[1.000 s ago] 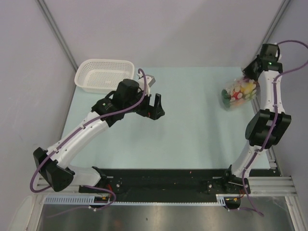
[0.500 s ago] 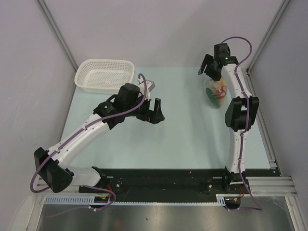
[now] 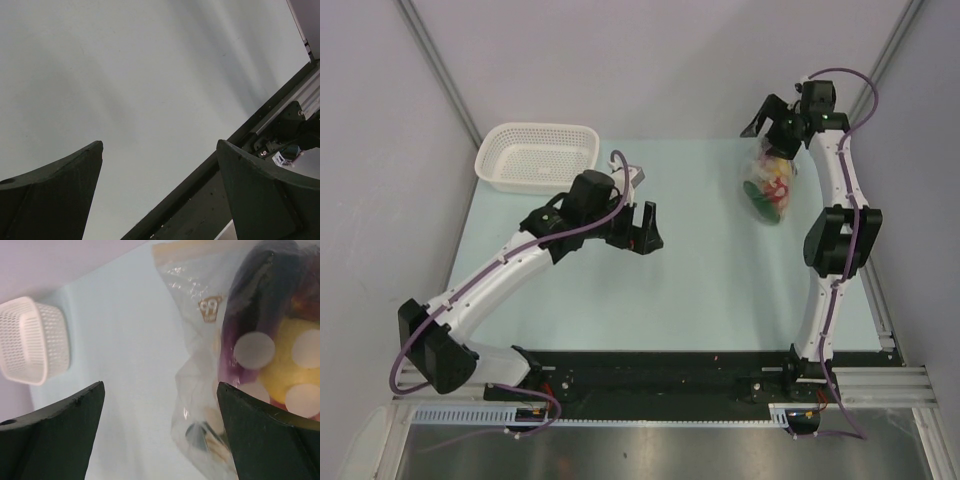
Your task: Open the zip-top bag and remove the fake food
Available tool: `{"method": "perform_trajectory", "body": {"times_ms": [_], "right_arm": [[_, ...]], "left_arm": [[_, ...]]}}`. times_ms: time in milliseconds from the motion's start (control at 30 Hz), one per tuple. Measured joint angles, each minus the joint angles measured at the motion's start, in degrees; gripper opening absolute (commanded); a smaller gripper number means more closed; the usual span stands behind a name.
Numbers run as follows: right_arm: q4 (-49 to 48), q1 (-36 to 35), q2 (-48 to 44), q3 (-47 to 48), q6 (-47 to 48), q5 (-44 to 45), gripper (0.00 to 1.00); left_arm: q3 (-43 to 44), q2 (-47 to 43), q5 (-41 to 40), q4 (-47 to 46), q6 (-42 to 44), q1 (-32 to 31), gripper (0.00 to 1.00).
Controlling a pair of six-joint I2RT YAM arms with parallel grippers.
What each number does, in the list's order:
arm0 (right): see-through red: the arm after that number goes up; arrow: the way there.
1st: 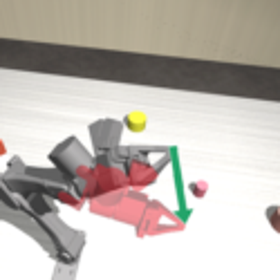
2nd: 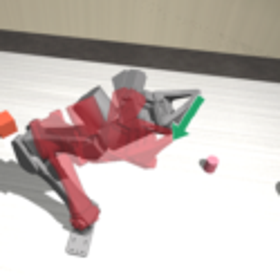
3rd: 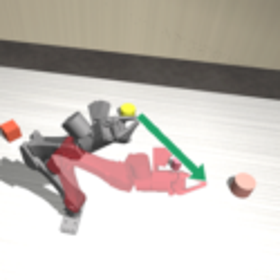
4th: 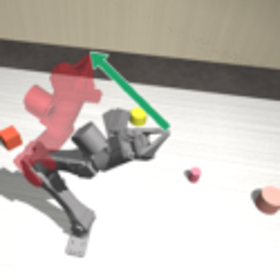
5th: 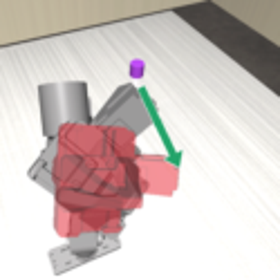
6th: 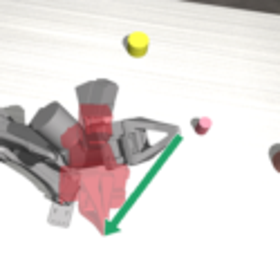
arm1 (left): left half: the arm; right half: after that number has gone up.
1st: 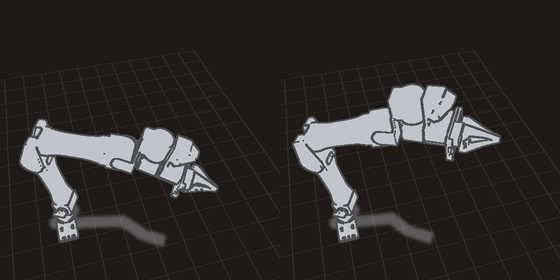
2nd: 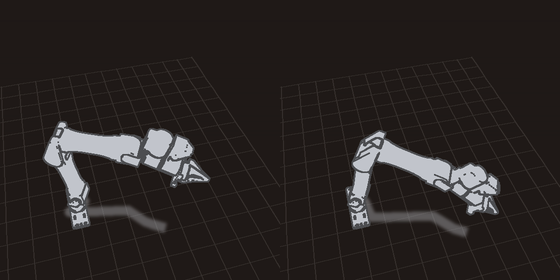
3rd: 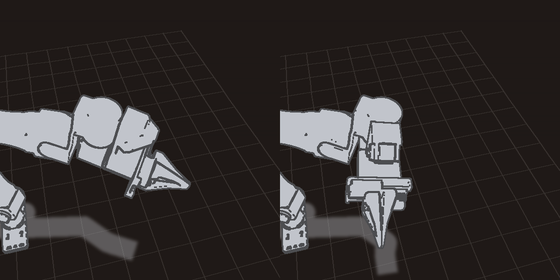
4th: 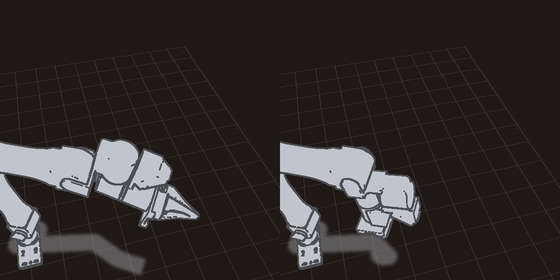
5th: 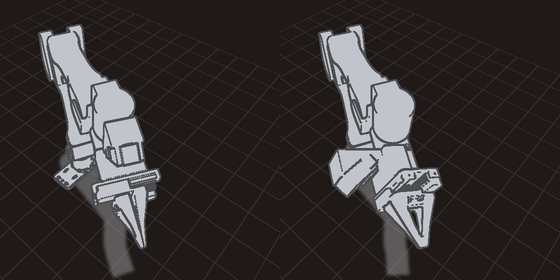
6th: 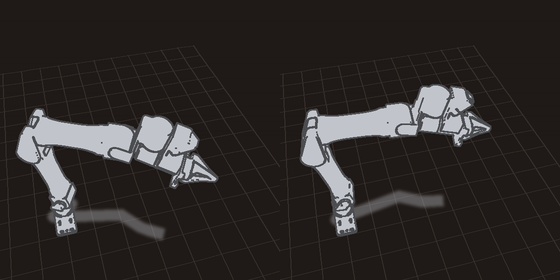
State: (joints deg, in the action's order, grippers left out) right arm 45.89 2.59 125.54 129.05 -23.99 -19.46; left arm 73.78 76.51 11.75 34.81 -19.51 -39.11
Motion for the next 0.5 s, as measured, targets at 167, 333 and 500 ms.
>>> {"method": "perform_trajectory", "body": {"times_ms": [167, 333, 500], "right_arm": [[-2.45, -1.64, -0.07, 0.52, -1.62, -6.67, 1.00], [-6.84, -0.98, -2.03, -3.96, -7.32, -7.19, 1.00], [-11.96, 8.07, -2.60, -13.81, -12.98, -8.39, 1.00]], "left_arm": [[0.22, 0.83, 0.55, 0.07, 0.00, 0.28, 1.00], [1.05, 1.14, 0.61, 0.09, 0.02, 0.94, 1.00], [1.14, 1.14, 0.66, 0.07, 0.02, 1.27, 1.00]]}}
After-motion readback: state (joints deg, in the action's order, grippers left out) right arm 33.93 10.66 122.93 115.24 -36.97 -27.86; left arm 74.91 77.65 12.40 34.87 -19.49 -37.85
